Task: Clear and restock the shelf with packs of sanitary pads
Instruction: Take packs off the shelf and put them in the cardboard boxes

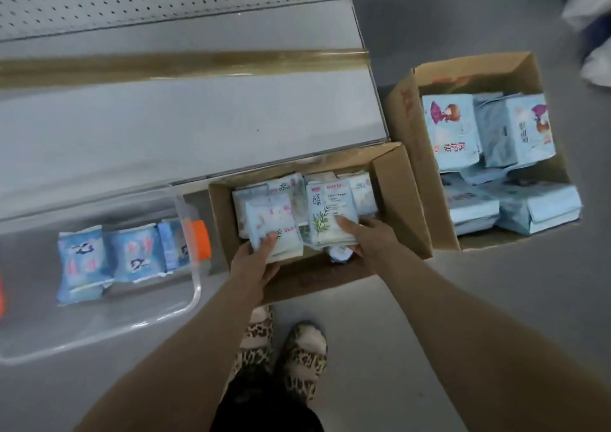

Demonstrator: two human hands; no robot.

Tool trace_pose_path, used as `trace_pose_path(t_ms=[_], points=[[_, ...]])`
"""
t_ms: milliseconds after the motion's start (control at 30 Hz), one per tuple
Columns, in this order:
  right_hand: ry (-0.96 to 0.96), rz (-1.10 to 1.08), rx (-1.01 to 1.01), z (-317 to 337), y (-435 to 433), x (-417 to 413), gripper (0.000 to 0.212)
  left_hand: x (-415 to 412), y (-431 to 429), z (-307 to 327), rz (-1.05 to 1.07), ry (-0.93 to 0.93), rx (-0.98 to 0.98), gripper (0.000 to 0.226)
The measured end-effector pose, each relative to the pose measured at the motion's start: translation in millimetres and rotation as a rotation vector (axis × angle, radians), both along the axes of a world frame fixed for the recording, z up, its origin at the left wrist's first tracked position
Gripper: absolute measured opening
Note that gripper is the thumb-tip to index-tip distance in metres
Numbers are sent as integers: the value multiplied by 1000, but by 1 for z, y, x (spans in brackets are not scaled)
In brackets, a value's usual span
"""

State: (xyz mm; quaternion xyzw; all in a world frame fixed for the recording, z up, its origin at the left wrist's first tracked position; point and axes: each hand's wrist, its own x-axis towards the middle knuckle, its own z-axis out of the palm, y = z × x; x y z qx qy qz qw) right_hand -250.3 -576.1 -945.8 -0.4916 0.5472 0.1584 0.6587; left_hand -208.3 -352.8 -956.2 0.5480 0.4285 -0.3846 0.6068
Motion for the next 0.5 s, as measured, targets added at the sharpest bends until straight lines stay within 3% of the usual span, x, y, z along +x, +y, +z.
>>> trace_pose_path(t_ms=[100, 167, 400, 500], points=[[5, 7, -36, -24, -12, 11, 60, 16, -5, -24, 7, -12, 26, 49], [12, -1, -69, -43, -17, 17, 50, 26, -7, -39, 10, -21, 36, 49], [41, -1, -104, -88, -17, 32, 59, 45, -1, -79, -41, -83, 131, 39], [43, 4, -132, -92, -15, 36, 48, 46, 3, -87, -26, -87, 165, 45]])
